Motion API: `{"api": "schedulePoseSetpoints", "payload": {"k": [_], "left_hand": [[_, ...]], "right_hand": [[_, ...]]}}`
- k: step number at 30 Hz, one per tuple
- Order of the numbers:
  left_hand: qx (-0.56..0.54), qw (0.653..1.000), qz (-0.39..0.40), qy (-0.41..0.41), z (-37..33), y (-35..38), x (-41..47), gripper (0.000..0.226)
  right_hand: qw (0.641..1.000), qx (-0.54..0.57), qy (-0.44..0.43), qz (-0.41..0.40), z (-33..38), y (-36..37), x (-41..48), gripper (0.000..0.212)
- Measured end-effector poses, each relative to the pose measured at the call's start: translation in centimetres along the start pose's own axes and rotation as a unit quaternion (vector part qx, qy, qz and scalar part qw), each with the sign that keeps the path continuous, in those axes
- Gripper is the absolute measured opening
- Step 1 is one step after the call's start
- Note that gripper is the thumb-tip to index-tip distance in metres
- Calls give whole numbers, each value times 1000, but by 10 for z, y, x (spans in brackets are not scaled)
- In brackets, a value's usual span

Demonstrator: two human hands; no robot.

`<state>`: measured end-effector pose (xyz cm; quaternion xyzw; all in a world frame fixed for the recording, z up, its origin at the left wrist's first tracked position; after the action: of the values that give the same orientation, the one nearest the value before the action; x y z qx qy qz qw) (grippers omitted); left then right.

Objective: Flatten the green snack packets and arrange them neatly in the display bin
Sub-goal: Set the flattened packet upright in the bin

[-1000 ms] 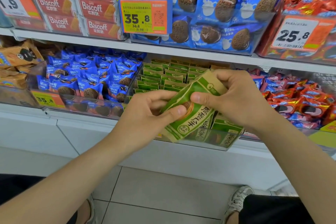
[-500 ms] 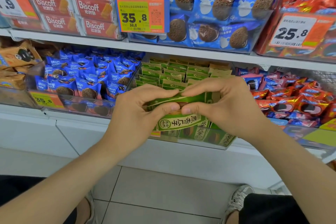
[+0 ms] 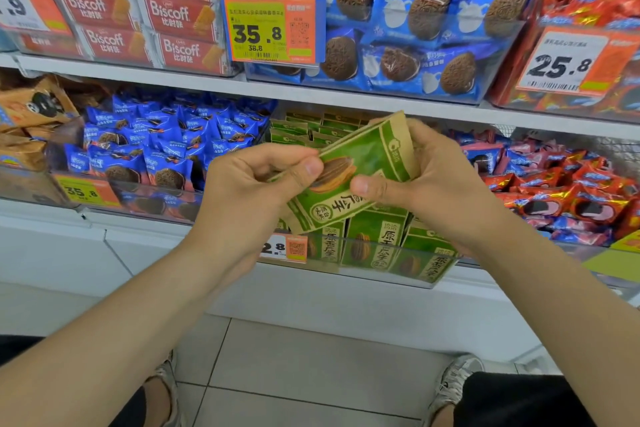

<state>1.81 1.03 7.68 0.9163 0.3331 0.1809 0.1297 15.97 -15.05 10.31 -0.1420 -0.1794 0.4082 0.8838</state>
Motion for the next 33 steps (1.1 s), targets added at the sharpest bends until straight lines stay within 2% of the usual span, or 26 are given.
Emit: {"api": "schedulePoseSetpoints", "payload": {"k": [1, 3, 4, 6, 9, 11, 14, 18, 21, 24, 26, 29, 31, 33], "left_hand": [[-2, 1000, 1, -5, -1, 0, 3, 35], [40, 999, 17, -14, -3, 1, 12, 50], [84, 996, 22, -5, -5, 0, 18, 49], [197, 979, 18, 50, -10, -6, 32, 33], [363, 922, 37, 125, -7, -12, 50, 22], [456, 876, 113, 112, 6, -9, 57, 27], [535, 817, 208, 54, 23, -4, 58, 50], [540, 806, 241, 20, 25, -3, 53, 47], [541, 804, 245, 28, 24, -6, 52, 45], [562, 784, 259, 47, 29, -6, 56, 48], [582, 761, 283, 50, 38, -4, 58, 42], [621, 723, 302, -5, 53, -2, 62, 32], [633, 716, 291, -42, 60, 0, 65, 25], [630, 725, 271, -56, 62, 5, 68, 20]], "right_hand": [[1000, -10, 9, 27, -2, 2, 2, 54], [1000, -27, 5, 9, -1, -1, 7, 43], [999, -38, -13, -27, 2, -5, 9, 41], [988, -84, -64, -114, 12, -17, 12, 39], [951, -183, -114, -223, 23, -35, 15, 38], [924, -260, -135, -247, 25, -38, 17, 37], [916, -305, -136, -223, 16, -32, 26, 35], [911, -352, -159, -142, 8, -14, 39, 34], [868, -446, -198, -91, 5, 5, 45, 34], [834, -505, -216, -50, 2, 23, 54, 25], [826, -521, -215, -26, -1, 31, 58, 16], [829, -523, -196, -30, -4, 36, 66, 28], [835, -526, -161, -15, -11, 39, 75, 35], [835, -538, -112, 8, -23, 39, 86, 31]]}}
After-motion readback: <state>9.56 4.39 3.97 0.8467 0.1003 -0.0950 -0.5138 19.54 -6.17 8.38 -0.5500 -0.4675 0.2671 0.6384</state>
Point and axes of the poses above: each hand's wrist, its own x-axis towards the middle knuckle, its own y-axis out of the palm, z = x × y, the point moved 6 cm from there along x, towards the middle knuckle, and after that the axes turned 11 degrees about -x, right-handed, at the moved point
